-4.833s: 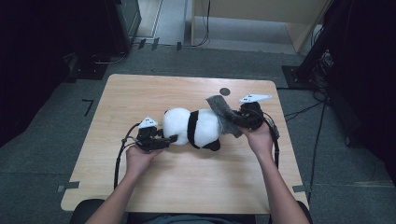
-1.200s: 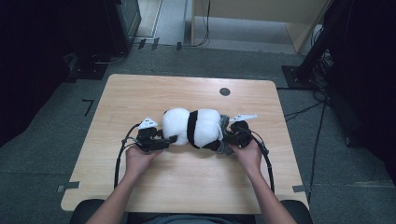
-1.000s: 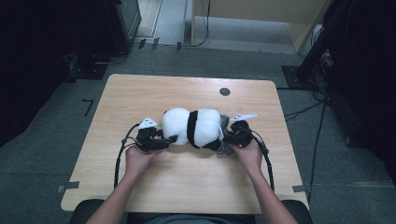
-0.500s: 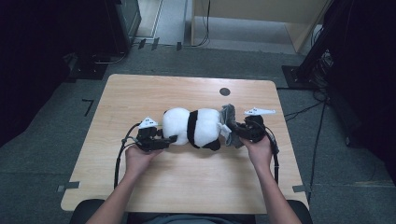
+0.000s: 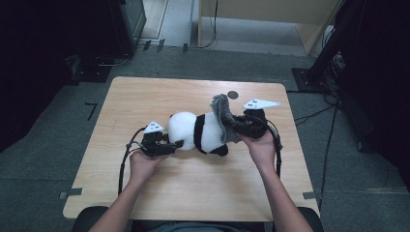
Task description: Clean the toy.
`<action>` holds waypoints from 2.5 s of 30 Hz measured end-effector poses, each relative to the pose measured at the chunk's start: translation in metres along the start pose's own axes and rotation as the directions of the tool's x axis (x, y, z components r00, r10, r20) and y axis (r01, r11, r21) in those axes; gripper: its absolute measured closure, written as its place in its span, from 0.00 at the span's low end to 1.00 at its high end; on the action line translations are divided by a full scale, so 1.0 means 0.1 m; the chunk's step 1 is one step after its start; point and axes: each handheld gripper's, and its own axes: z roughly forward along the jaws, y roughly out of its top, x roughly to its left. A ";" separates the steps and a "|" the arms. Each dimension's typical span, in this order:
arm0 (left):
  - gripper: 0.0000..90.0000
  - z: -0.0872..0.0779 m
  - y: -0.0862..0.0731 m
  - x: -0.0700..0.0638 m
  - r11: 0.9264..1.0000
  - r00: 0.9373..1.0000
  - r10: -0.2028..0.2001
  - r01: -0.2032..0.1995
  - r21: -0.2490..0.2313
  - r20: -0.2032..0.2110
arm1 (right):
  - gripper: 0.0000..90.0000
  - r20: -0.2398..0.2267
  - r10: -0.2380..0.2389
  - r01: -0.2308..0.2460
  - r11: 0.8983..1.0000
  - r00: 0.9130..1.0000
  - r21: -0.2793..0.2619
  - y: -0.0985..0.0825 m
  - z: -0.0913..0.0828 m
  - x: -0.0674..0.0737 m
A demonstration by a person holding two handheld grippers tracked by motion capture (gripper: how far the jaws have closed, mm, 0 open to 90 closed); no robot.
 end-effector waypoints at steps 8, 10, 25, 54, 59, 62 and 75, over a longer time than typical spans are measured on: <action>0.43 0.00 0.00 0.00 1.000 1.000 -0.002 0.002 0.000 0.001 | 0.86 -0.104 -0.056 0.062 0.997 0.993 0.048 0.13 0.35 0.38; 0.43 0.00 0.00 0.00 1.000 1.000 -0.001 0.001 0.001 0.001 | 0.86 -0.126 -0.064 0.072 0.995 0.990 0.061 0.13 0.46 0.46; 0.43 -0.01 0.00 0.00 1.000 1.000 -0.006 0.006 0.000 0.002 | 0.86 -0.167 -0.056 0.080 0.986 0.984 0.145 -0.12 0.97 0.70; 0.48 0.00 -0.01 0.00 1.000 1.000 0.001 -0.001 -0.005 0.007 | 0.86 -0.168 -0.073 0.107 0.974 0.983 0.200 -0.59 0.54 0.38; 0.49 0.00 -0.01 0.00 1.000 1.000 0.003 -0.003 -0.005 0.009 | 0.86 -0.143 -0.084 0.112 0.973 0.986 0.201 -0.64 0.39 0.31; 0.49 0.00 -0.01 0.00 1.000 1.000 0.003 -0.003 -0.004 0.010 | 0.86 -0.128 -0.090 0.114 0.973 0.988 0.200 -0.68 0.30 0.25; 0.49 0.00 -0.01 0.00 1.000 1.000 0.003 -0.003 -0.004 0.012 | 0.86 -0.050 -0.070 0.078 0.977 0.996 0.200 -0.78 0.02 0.05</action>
